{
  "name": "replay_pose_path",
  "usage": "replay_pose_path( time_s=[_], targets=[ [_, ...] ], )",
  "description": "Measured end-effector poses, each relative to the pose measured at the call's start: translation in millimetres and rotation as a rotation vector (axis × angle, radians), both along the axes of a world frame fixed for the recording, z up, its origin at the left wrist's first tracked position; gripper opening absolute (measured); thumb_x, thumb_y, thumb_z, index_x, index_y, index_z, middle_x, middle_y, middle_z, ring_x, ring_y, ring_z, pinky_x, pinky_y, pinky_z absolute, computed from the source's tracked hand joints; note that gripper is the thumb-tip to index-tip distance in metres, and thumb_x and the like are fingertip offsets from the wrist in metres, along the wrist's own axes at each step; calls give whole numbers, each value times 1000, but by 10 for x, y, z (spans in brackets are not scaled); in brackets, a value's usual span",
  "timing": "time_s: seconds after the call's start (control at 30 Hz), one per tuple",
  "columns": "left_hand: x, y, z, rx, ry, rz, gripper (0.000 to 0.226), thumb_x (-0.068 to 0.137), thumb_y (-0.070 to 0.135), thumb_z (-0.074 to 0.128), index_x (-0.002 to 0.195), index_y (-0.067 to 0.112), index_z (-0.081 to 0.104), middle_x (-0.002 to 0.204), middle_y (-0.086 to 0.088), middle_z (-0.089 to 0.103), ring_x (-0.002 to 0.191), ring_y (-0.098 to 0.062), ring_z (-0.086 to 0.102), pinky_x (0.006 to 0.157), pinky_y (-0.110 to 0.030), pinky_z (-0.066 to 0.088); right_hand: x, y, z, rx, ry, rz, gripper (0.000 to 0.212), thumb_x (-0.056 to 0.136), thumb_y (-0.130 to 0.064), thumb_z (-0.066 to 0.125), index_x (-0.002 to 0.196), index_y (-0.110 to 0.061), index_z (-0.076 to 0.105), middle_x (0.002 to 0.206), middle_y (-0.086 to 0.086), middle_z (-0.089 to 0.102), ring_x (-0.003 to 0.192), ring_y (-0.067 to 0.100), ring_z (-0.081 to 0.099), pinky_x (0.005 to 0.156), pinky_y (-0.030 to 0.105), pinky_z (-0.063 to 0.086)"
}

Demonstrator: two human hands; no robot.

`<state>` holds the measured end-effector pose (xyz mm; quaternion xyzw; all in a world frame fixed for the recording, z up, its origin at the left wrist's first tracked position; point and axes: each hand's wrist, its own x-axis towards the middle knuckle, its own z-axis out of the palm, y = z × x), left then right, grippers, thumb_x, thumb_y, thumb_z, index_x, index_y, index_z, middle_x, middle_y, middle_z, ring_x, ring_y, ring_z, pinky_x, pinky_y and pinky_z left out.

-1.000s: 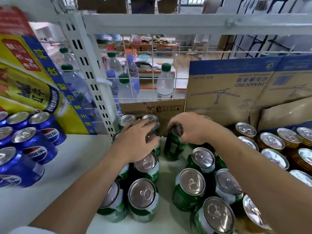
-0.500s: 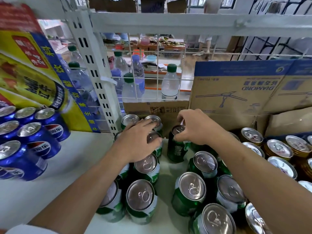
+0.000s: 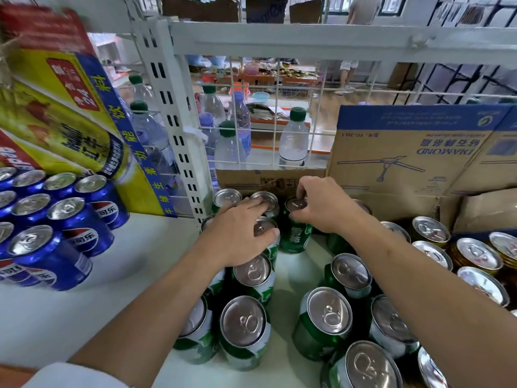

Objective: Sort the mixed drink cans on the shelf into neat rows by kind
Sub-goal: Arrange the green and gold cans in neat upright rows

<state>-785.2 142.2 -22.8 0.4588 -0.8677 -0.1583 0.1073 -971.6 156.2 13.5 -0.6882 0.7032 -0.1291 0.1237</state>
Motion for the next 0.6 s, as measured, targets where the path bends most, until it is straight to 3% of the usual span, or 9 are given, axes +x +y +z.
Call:
replay_pose_path(
  time_s=[0.27, 0.47, 0.6],
  targets=[
    [1, -3, -8, -10, 5, -2, 67, 93, 51, 50, 150, 22, 32, 159, 4, 24, 146, -11, 20, 120, -36, 11, 7, 10, -33, -20, -4, -3, 29, 79, -27, 75, 93, -13, 54, 96, 7, 61, 84, 24, 56, 66, 33, 45],
    [7, -8, -5, 11, -4, 2, 67, 93, 51, 50, 150, 21, 31, 159, 4, 23, 146, -12, 18, 120, -36, 12, -4, 76, 29, -15, 69, 13, 42, 81, -37, 75, 107, -11, 53, 102, 5, 55, 91, 22, 51, 72, 31, 41],
    [8, -7, 7, -3, -8, -9, 67, 93, 51, 50, 150, 22, 31, 159, 5, 23, 146, -12, 20, 119, -34, 12, -99, 249, 161, -9, 31, 13, 31, 84, -41, 70, 96, -15, 58, 93, 1, 60, 84, 18, 55, 73, 35, 50]
  ],
)
